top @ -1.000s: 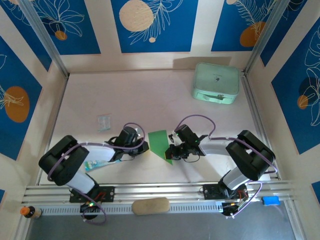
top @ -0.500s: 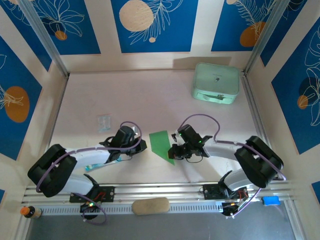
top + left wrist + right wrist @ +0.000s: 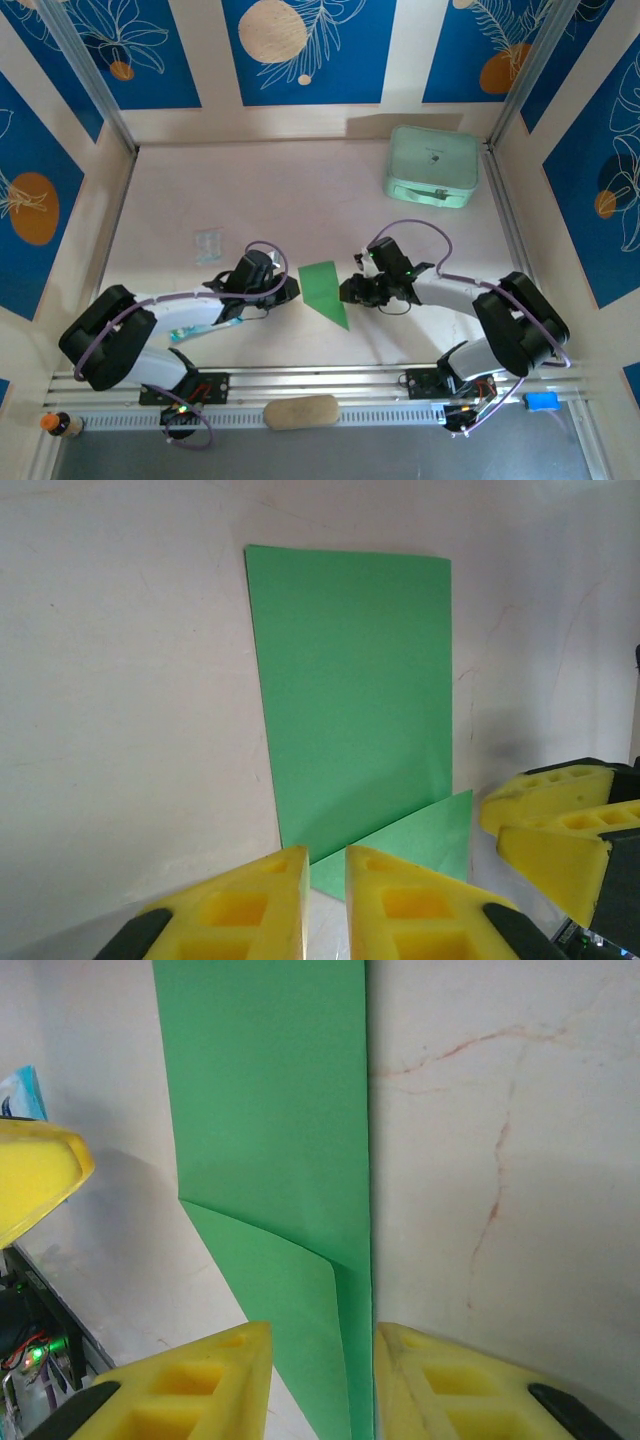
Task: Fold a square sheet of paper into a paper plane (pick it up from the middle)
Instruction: Third fold the triangle at the center of the table.
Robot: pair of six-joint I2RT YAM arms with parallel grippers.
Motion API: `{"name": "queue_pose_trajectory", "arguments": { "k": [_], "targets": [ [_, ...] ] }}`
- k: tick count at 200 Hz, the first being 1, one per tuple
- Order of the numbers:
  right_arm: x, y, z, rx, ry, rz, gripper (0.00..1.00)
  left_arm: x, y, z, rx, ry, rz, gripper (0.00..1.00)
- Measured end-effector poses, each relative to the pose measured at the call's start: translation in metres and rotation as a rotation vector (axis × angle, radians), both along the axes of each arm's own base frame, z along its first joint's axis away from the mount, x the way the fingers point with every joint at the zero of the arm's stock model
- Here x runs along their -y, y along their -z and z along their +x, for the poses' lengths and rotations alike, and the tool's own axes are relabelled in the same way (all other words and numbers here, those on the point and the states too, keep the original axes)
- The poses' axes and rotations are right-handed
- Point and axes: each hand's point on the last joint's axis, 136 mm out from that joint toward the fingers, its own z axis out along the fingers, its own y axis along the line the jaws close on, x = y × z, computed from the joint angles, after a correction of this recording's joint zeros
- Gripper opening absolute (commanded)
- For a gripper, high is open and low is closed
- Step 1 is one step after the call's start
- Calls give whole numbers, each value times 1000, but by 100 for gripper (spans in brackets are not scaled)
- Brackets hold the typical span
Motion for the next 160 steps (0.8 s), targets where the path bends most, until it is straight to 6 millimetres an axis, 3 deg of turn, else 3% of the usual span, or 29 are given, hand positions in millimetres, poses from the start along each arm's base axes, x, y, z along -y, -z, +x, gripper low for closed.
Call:
{"name": "queue_pose_trajectory", "arguments": {
  "k": [72, 113, 160],
  "targets": [
    [-8, 6, -2, -45, -25, 20, 29, -4, 3, 0, -5, -12, 20, 22],
    [-11, 6, -1, -46, -41, 33, 11, -4, 4, 0, -5, -14, 23, 22],
    [-11, 4, -1, -41, -39, 35, 5, -4, 4, 1, -3, -16, 24, 24]
  ]
}}
